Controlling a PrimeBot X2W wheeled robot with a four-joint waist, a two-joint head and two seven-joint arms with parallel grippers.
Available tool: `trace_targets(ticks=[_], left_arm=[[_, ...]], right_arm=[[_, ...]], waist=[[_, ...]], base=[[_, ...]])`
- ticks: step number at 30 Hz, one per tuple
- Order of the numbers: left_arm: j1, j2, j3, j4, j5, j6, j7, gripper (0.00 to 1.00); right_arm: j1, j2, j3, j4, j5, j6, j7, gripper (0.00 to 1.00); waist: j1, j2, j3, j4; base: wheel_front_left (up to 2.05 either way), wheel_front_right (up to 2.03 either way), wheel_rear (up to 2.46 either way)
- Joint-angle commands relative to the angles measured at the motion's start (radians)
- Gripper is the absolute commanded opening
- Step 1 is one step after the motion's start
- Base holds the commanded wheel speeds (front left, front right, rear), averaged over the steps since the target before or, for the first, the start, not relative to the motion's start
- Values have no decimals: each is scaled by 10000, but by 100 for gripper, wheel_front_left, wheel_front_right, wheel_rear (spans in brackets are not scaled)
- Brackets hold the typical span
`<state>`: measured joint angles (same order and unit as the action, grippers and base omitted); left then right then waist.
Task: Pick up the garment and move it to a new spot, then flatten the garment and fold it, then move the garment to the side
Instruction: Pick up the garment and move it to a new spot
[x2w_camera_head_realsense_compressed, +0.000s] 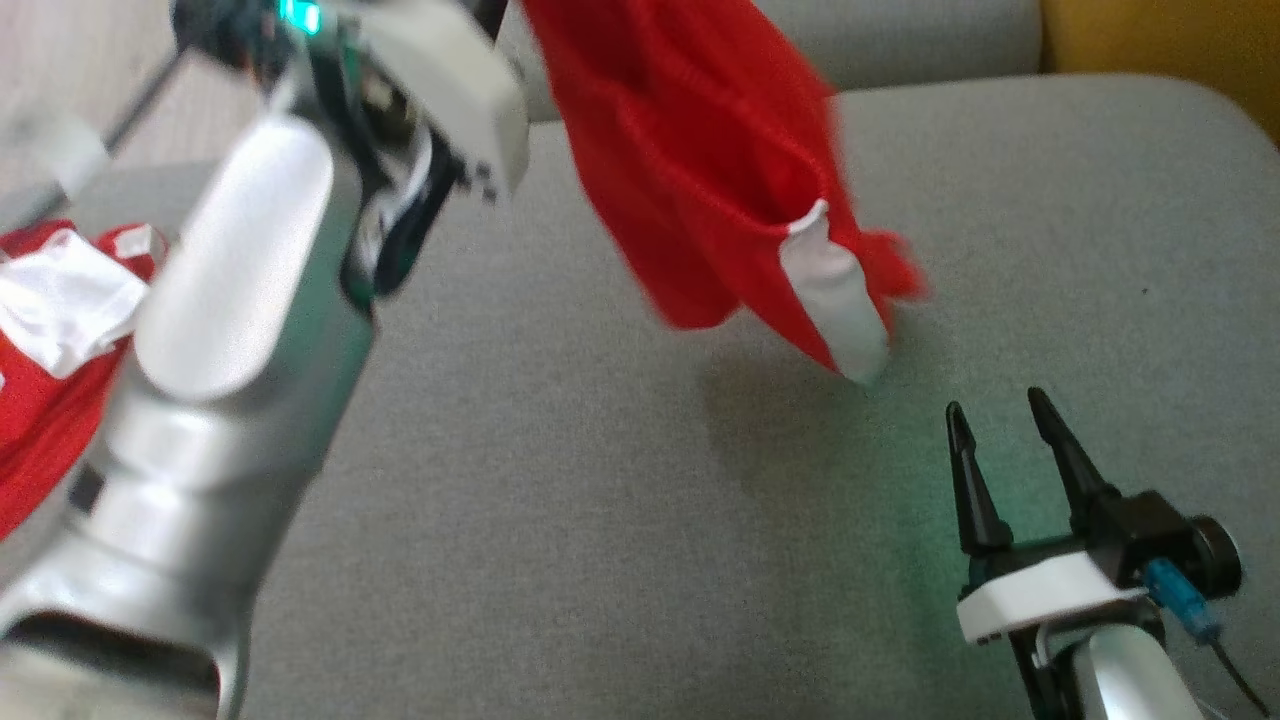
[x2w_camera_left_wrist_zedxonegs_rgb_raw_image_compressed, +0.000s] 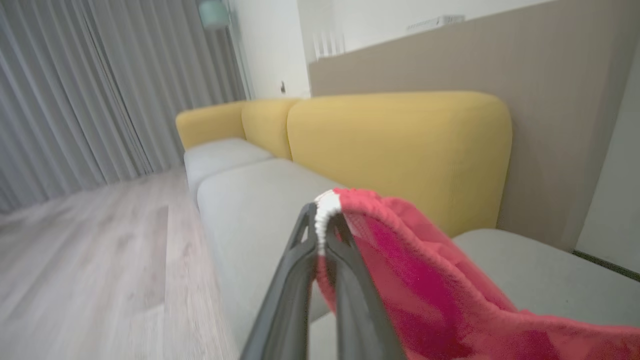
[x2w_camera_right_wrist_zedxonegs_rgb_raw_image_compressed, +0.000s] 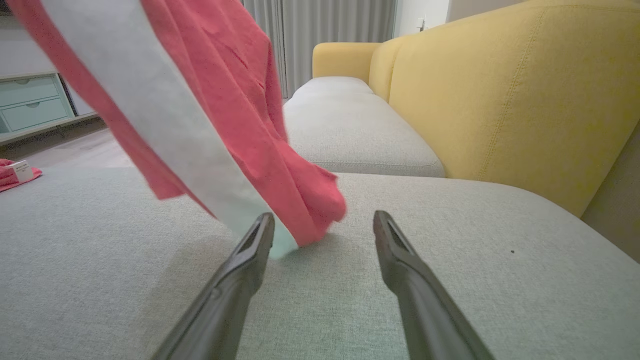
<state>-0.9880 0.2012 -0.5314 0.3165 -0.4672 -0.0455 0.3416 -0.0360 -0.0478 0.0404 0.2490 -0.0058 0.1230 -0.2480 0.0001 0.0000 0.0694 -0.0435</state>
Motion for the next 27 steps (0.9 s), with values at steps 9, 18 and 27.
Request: trace_targets(ticks=[9, 18, 27], left_arm=[[2141, 906, 1157, 955, -531, 1237, -530, 0], [2552, 1226, 1744, 2781, -635, 1338, -2223, 39], [2856, 892, 1844, 3435, -798, 840, -4147, 100]], right_arm=[[-1364, -24, 438, -556, 153, 77, -136, 100], [-1883, -24, 410, -633, 75, 77, -136, 100], [-1854, -24, 254, -532, -69, 77, -137, 100]], waist=[[-1, 0, 1822, -649], [-1, 0, 2721, -723], [-1, 0, 2264, -264]], base=[[0, 0, 0], [0, 0, 0], [0, 0, 0]])
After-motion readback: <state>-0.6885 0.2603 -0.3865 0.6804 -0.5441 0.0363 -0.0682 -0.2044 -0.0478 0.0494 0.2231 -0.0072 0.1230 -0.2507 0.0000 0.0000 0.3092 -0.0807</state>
